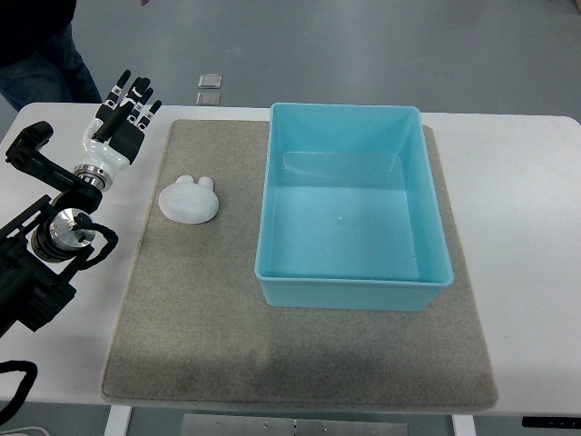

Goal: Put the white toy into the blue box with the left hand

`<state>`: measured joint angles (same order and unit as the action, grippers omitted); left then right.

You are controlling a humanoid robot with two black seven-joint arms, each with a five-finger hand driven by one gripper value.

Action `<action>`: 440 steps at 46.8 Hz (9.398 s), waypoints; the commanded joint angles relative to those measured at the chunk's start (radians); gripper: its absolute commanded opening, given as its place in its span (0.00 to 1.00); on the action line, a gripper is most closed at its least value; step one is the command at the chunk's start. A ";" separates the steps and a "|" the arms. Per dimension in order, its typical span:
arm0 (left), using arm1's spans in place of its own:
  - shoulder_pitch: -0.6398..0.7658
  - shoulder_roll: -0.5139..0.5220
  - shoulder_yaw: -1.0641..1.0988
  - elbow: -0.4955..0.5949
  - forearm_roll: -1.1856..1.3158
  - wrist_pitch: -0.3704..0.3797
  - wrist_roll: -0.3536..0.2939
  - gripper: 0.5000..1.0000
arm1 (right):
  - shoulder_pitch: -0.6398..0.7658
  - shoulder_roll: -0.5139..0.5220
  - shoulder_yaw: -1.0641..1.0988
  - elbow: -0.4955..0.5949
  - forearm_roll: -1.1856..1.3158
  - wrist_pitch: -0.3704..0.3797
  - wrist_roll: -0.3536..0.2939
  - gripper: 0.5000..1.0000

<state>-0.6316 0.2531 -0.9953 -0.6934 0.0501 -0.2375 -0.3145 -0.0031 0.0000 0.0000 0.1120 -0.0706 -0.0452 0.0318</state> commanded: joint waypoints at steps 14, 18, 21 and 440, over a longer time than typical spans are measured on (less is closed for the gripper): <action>-0.002 0.000 -0.002 0.000 0.002 0.000 0.000 0.99 | 0.000 0.000 0.000 0.000 0.000 0.001 0.000 0.87; -0.002 0.001 0.000 0.000 0.004 -0.002 0.000 0.99 | 0.000 0.000 0.000 0.000 0.000 0.001 -0.001 0.87; -0.002 0.001 0.001 0.000 0.004 -0.002 -0.002 0.99 | 0.000 0.000 0.000 0.000 0.000 0.001 -0.001 0.87; -0.171 0.092 0.066 -0.031 0.106 0.250 -0.006 0.99 | 0.000 0.000 0.000 0.000 0.000 0.001 0.000 0.87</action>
<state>-0.8096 0.3752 -0.9023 -0.7506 0.1566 0.0135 -0.3208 -0.0028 0.0000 0.0000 0.1120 -0.0706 -0.0446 0.0318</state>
